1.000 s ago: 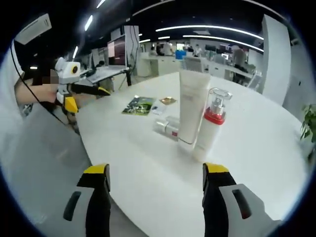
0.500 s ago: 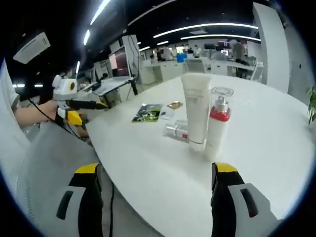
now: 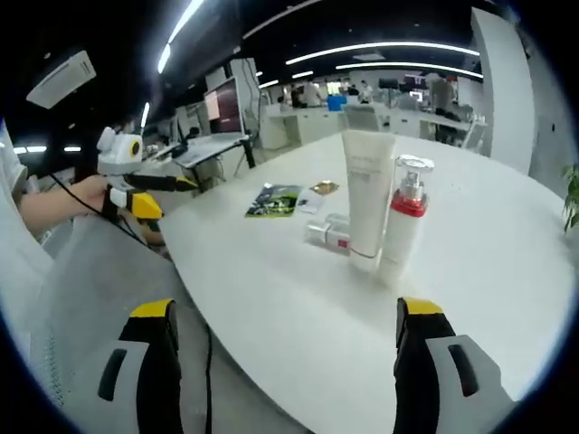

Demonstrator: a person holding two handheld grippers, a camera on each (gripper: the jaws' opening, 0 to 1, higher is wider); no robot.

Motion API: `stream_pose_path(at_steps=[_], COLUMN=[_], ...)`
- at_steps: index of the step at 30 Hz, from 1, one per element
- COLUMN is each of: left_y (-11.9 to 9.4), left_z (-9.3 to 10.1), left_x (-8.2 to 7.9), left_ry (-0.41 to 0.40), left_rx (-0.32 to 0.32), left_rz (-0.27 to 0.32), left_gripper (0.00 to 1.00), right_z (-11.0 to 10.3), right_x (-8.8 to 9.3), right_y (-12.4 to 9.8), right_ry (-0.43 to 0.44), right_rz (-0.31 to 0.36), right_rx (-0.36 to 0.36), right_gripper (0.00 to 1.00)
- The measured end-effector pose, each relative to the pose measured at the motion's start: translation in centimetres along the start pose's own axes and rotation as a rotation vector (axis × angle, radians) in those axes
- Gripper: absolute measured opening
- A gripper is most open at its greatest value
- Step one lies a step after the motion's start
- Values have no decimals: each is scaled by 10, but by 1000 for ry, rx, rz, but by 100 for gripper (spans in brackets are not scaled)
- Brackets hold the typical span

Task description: Arrange the skincare products in the storage area until every visible bottle or jar stands upright without overlapping.

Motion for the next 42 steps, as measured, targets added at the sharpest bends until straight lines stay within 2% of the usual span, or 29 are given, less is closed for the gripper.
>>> stream_pose_path(at_steps=[3, 8, 17, 20, 24, 26, 31, 35, 39, 42], left_y=[1, 10, 36, 50, 68, 77, 99, 116, 135, 147], left_z=[4, 3, 17, 20, 23, 28, 31, 31, 22, 22], left_x=[-1, 1, -11, -11, -11, -13, -16, -21, -23, -25], left_ry=[7, 31, 73, 142, 225, 228, 276, 333, 373, 439], left_rx=[18, 43, 120, 142, 140, 160, 181, 184, 204, 211], left_rz=[4, -43, -80, -133, -178, -191, -230, -261, -275, -295], left_gripper=[99, 98, 99, 98, 97, 97, 83, 80, 73, 68], right_z=[0, -4, -4, -4, -5, -4, -3, -3, -2, -1], right_x=[-3, -2, 1, 3, 4, 5, 7, 9, 11, 12], right_y=[-1, 2, 2, 3, 3, 4, 5, 6, 7, 6], right_ry=[-17, -62, -76, -85, -77, -74, -98, -115, -122, -128], right_rz=[9, -24, -52, -71, -76, -79, -101, -122, -136, -149], right_rx=[14, 8, 4, 3, -5, -6, -1, -2, -1, 3], right_gripper=[99, 99, 99, 99, 99, 99, 99, 99, 99, 99])
Point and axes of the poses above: the point that each gripper's makers call its tool centre point, and the gripper's own axes: y roughly forward along the fingers, z roughly to its right, x roughly out of its underside, the point moved 5 cm from there along -y, roughly backward along the fingers, and after that the axes turned 4 degrees about -x, right-handed, at the moved point
